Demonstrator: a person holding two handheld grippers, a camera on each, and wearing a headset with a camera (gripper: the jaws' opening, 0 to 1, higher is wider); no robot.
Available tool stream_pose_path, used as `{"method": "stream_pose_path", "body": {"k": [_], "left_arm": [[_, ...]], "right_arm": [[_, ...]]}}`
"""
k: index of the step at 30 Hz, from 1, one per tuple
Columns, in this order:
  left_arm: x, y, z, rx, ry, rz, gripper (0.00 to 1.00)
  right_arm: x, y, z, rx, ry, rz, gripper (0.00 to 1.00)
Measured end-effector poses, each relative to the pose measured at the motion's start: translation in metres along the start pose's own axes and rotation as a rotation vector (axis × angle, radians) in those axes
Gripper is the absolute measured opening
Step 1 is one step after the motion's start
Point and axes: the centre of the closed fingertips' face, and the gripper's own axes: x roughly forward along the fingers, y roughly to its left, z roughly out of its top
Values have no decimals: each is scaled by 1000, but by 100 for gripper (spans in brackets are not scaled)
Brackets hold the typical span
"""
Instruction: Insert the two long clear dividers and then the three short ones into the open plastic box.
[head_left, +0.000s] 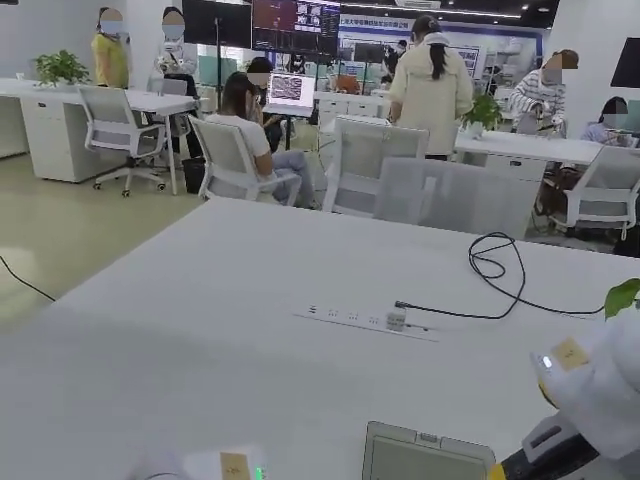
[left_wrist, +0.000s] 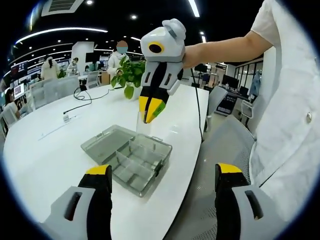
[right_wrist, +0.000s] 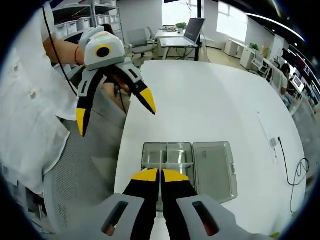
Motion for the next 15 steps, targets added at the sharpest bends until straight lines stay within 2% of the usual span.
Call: {"method": "stream_pose_path", "body": {"k": [8,12,15], "left_arm": [[1,1,-7,-20,11,-1,95],[2,2,-8,-27,10,-1,99],[2,1,-10,-28,19,-2,98]], "right_arm": [[22,-9,-16,34,-8,5,3],[27,-11,-23,50,-4,3,3],[30,-12,-28,57,7,1,3]]}}
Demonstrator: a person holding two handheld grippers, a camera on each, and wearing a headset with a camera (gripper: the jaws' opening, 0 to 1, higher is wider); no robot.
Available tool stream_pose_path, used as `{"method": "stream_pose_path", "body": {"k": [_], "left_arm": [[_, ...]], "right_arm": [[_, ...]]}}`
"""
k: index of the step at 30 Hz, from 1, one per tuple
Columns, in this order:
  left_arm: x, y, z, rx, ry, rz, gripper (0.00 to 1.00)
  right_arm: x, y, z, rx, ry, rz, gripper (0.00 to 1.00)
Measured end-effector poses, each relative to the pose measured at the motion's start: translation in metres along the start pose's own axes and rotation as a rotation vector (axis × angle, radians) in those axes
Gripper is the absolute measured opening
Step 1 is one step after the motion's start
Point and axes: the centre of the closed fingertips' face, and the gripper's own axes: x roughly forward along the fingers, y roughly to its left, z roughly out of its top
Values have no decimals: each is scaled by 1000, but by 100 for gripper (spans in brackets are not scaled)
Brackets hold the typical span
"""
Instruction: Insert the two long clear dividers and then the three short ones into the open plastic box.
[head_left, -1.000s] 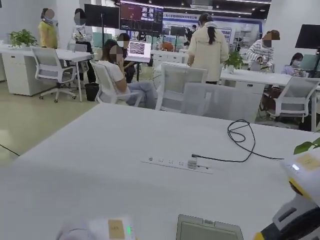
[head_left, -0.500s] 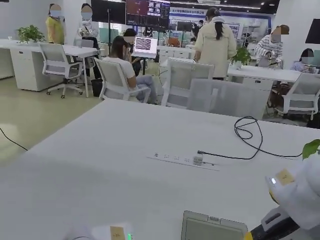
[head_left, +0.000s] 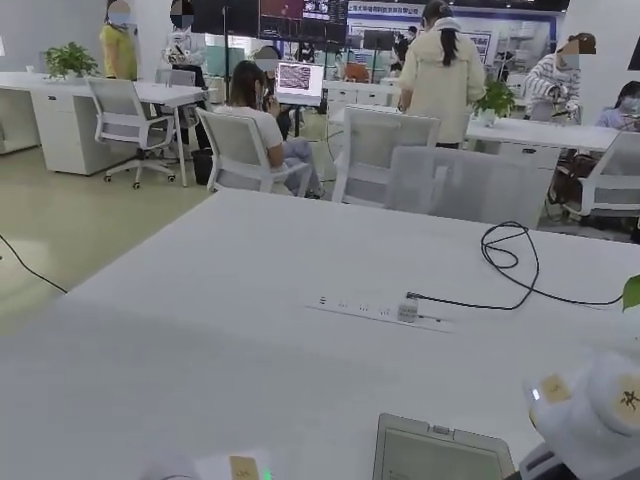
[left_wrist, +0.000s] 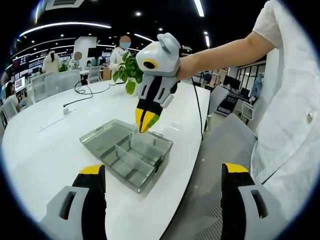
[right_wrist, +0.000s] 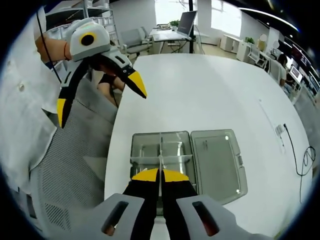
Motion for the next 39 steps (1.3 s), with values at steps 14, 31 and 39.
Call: {"method": "stream_pose_path", "body": {"k": [14,31,39], "left_arm": [[4,0,-1,-9,-2,-8,99],[5,-1,-3,-11,3,-12,99],[5,-1,-5,-11,5,-13,100]], "right_arm": [[7,-2,-8,10,0,-6,3],[19,1,-6,-46,-12,-8,2],[36,0,-13,-51,34,-7,3]]}}
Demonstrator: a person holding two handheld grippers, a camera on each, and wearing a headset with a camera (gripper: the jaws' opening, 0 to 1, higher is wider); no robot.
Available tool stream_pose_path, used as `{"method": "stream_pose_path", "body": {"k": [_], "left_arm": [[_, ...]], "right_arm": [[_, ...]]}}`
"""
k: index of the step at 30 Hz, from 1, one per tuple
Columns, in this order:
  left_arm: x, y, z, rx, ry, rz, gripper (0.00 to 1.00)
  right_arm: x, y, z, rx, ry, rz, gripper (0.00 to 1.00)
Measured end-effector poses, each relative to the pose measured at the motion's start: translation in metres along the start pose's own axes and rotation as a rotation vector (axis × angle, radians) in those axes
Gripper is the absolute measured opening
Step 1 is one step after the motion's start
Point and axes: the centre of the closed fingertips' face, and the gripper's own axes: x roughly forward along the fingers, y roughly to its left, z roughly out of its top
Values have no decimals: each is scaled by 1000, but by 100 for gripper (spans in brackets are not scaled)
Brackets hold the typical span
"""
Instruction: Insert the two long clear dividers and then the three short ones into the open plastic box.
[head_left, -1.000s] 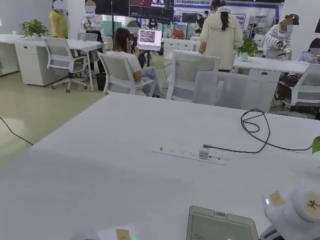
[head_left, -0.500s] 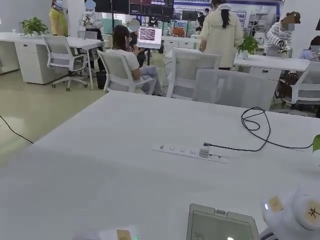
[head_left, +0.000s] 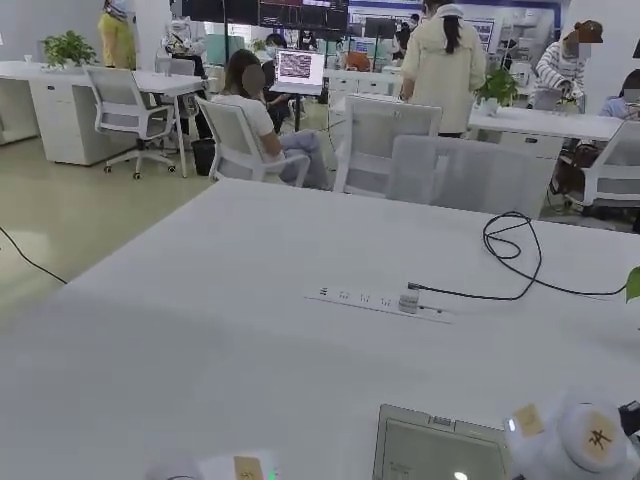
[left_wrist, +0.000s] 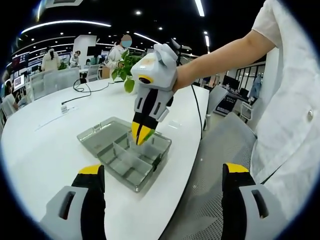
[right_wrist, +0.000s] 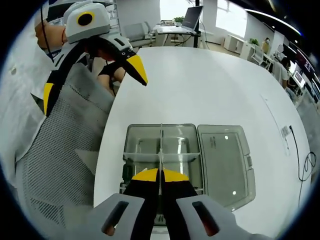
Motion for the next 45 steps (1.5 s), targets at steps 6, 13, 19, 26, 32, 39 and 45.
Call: {"method": "stream_pose_path", "body": {"k": [6,13,19,26,32,39,45], "left_arm": [[0,0,-1,-1,1,0,100],[-1,2,-3,0,6,3,100],[-1,2,-3,3,4,4,100],[-1,2,-3,7,8,5,100],[-3,1,-1,11,5,5,100],[-3,2,-3,13,9,7,100],[-4,4,-7,11,10,10,100]], "right_arm": [[12,0,-9,-3,45,3,3],[20,0,-14,-32,95,3,3],[21,-1,-16,-34,112,4,3],[20,-1,-16,-25,109,-13,4],[6,-5,-8,22,53,-41,10],[-25,-2,-6,81,-28,-65,20],[-53,3,-16,111,-64,-92,30]]}}
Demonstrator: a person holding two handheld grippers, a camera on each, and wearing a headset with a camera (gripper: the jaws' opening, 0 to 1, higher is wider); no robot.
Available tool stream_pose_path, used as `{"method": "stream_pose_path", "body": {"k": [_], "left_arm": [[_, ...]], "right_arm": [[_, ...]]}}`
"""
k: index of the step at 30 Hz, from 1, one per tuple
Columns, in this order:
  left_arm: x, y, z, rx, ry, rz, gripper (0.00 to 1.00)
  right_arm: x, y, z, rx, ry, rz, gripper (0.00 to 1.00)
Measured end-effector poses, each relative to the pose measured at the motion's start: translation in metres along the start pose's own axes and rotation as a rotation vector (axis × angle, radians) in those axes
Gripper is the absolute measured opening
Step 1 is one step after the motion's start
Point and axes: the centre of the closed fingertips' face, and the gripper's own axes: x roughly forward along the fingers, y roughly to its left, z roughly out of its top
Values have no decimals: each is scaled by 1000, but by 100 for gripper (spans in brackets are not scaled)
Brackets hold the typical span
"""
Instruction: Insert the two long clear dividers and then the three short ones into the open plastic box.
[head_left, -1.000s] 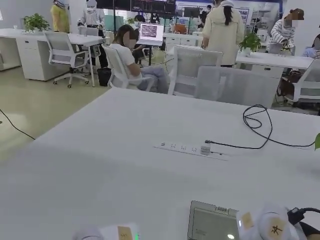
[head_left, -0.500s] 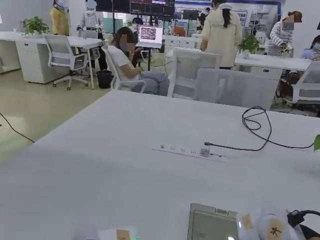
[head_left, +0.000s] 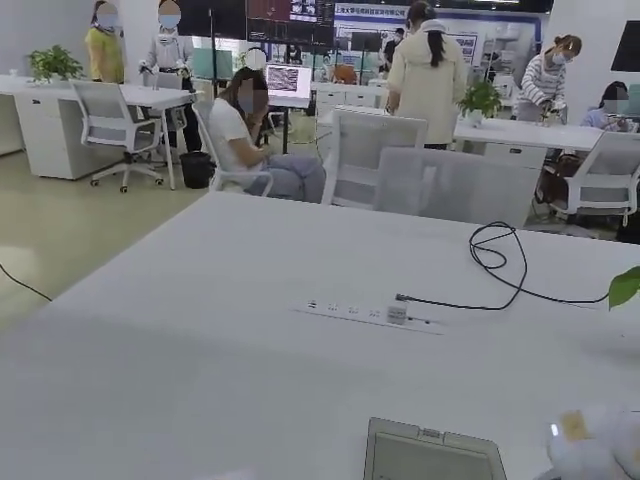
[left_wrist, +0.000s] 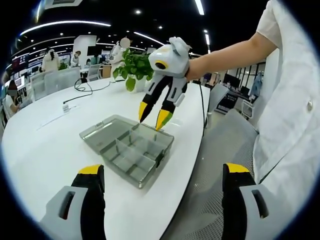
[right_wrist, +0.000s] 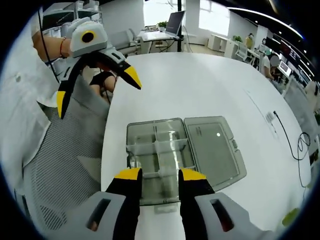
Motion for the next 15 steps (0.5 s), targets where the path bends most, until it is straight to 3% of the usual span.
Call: {"method": "stream_pose_path", "body": {"k": [8,15], "left_arm": [[-1,4,-9,-10,11,3,100],[-4,6,-14,-13,17,13,100]], "right_arm": [[-28,4,-23,13,5,-19,43],[-46,4,-62,3,79,-16,51]]}}
